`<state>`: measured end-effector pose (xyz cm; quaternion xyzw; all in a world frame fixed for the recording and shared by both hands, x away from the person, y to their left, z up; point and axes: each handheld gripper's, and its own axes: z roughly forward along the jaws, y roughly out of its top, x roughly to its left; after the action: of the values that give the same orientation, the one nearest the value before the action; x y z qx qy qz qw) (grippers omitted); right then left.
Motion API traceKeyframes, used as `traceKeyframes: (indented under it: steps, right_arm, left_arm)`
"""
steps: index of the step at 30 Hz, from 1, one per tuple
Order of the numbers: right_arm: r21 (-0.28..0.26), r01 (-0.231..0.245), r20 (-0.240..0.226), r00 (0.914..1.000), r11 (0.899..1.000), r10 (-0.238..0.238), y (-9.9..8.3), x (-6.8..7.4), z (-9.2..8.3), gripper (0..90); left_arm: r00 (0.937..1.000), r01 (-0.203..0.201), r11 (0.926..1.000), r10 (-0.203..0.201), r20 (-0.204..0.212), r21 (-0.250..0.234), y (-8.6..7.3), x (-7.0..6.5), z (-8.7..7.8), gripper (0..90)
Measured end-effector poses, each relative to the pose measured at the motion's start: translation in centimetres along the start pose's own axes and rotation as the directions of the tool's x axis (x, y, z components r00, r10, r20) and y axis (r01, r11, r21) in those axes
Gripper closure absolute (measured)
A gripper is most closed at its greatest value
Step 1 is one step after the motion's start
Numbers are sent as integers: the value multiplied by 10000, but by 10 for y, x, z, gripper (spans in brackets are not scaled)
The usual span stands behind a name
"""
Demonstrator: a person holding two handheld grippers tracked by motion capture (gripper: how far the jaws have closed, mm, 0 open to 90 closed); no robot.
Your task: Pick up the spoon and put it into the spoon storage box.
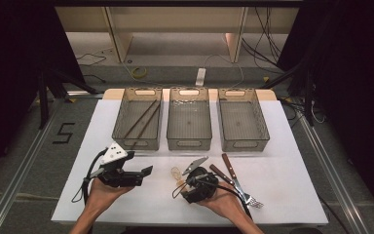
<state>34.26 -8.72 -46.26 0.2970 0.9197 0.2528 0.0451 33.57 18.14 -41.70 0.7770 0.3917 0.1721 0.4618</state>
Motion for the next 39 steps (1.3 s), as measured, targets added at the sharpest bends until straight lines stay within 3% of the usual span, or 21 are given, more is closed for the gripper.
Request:
traceKeyframes:
  steps: [13,16,39]
  right_arm:
    - [394,323,57,9995,9987,-326,1,5,7,536]
    - [607,441,48,9990,9972,-444,2,8,9,586]
    - [678,591,136,9981,9960,-601,2,10,8,748]
  left_arm:
    - [10000,-11,10000,11,-32,-16,0,0,0,152]
    - [10000,-16,10000,16,-9,-9,-1,0,0,152]
    - [10000,-52,10000,52,-8,47,-1,-1,0,152]
